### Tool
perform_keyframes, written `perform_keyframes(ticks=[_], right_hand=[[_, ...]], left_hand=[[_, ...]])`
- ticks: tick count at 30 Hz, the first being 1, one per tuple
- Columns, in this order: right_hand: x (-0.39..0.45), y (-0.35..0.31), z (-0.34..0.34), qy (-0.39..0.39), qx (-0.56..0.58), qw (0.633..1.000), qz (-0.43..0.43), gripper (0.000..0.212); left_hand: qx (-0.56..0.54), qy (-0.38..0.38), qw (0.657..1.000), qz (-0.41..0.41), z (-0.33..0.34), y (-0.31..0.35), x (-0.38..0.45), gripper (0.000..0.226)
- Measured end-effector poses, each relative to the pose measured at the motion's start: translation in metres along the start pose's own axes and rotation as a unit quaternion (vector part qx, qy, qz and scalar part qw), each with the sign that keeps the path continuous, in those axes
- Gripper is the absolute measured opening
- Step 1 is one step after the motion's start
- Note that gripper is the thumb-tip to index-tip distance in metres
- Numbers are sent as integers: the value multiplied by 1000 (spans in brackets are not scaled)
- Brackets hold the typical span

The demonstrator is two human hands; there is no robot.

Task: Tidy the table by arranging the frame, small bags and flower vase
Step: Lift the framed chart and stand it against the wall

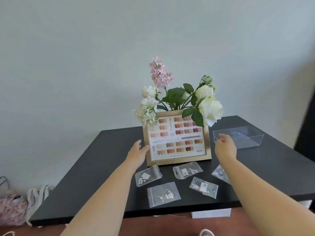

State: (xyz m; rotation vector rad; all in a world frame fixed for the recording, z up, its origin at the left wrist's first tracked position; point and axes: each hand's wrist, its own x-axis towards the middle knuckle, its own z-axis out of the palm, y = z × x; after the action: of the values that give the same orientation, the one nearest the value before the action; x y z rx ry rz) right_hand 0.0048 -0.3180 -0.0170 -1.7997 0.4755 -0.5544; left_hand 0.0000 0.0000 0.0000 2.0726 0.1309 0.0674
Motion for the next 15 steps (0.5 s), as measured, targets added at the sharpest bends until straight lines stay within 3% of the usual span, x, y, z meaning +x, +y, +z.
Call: perform_keyframes(ticks=[5,11,15], right_hand=[[12,18,17,-138,-35,987,71,40],[12,32,24,-94,-13,993,74,39],[5,25,36,-104,46,988,102,40]], left_hand=[[-78,-28,997,-1,25,-9,5,65],[-129,-22,991,-6,36,-10,12,64],[-160,-8,987,-8,25,-6,12,65]])
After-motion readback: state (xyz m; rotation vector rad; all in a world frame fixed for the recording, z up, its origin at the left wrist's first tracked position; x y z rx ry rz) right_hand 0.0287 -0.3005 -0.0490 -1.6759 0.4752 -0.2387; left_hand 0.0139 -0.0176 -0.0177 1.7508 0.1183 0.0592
